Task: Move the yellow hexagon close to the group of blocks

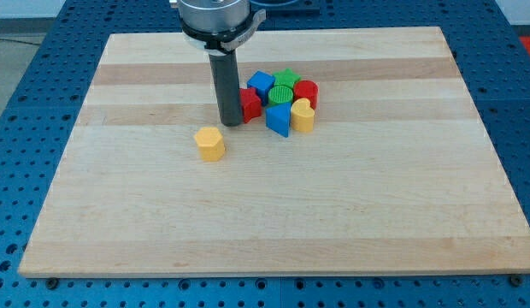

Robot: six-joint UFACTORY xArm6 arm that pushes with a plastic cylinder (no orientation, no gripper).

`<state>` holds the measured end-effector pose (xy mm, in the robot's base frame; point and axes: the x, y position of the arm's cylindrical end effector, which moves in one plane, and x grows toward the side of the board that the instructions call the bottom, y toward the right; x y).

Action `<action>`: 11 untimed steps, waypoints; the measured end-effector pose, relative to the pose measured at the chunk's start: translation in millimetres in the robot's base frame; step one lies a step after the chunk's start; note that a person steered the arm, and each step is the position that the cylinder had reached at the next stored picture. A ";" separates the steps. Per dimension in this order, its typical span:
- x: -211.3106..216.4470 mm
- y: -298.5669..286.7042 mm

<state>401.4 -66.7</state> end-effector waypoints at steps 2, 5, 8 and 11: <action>16.1 -46.2; 56.8 -53.2; 70.4 -32.4; 60.7 -6.5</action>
